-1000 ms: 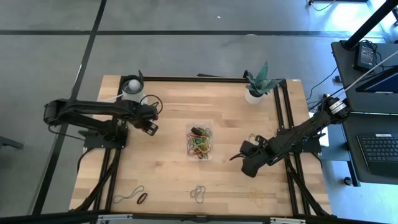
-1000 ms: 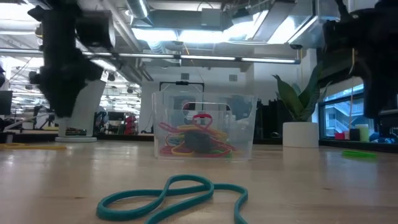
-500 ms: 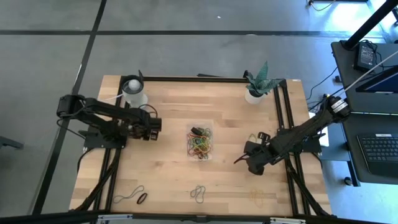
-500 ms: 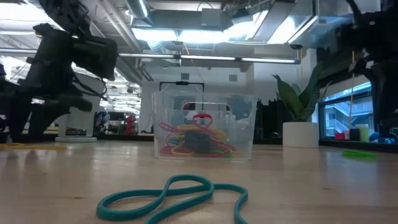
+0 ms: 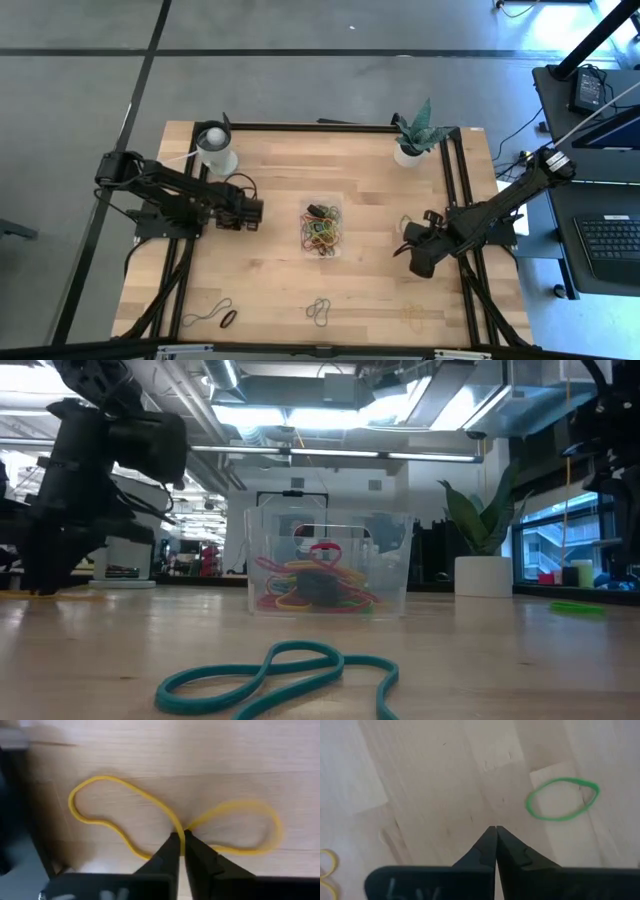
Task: Pick and place rubber bands into bin
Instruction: Put the yellow rubber band into the transparent bin
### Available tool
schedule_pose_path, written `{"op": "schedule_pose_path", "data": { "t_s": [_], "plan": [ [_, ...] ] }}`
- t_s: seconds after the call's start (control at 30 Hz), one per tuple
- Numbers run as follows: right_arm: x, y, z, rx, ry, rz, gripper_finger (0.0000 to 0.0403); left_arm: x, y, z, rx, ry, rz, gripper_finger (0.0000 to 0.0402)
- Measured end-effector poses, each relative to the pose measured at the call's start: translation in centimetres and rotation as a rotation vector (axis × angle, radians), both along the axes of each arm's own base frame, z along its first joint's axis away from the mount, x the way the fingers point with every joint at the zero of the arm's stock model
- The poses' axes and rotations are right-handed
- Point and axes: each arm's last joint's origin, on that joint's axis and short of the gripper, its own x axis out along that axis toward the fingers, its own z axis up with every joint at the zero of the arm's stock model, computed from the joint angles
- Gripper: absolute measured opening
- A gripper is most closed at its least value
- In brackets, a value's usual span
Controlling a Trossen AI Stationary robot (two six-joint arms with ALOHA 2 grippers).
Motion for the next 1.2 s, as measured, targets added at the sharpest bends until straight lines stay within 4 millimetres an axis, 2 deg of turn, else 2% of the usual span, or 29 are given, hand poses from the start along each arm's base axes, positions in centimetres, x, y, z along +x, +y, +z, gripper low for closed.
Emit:
{"op": "schedule_pose_path", "data": {
  "t_s": [0.13, 0.3, 0.43, 0.6, 0.87, 1.03, 1.2],
  "plan": [
    [0.0, 0.0, 0.0, -0.001, 0.001, 0.001, 0.0007, 0.9, -0.6, 1.3, 0.038, -0.059, -0.023, 0.0005],
    [-0.1, -0.1, 0.1, -0.007, -0.001, 0.034, 0.0006, 1.8, -1.6, 4.3, 0.083, -0.077, -0.044, 0.0003],
    [-0.4, -0.3, 0.6, -0.008, -0.013, 0.067, 0.0006, 3.1, -2.6, 7.7, 0.131, -0.14, -0.089, 0.0003],
    [-1.7, -1.2, 1.8, -0.016, -0.033, 0.08, 0.0006, 5.0, -3.4, 12.2, 0.281, -0.293, -0.198, 0.0002],
    [-4.3, -3.5, 4.5, -0.061, -0.201, 0.078, 0.0006, 6.9, -3.8, 18.9, 0.463, -0.517, -0.289, 0.0002],
    [-5.8, -4.9, 5.7, -0.072, -0.314, 0.037, 0.0006, 8.6, -4.1, 21.5, 0.561, -0.606, -0.368, 0.0002],
    [-7.0, -5.8, 6.3, -0.061, -0.368, 0.007, 0.0006, 12.2, -4.8, 22.8, 0.65, -0.711, -0.537, 0.0002]
  ]
}}
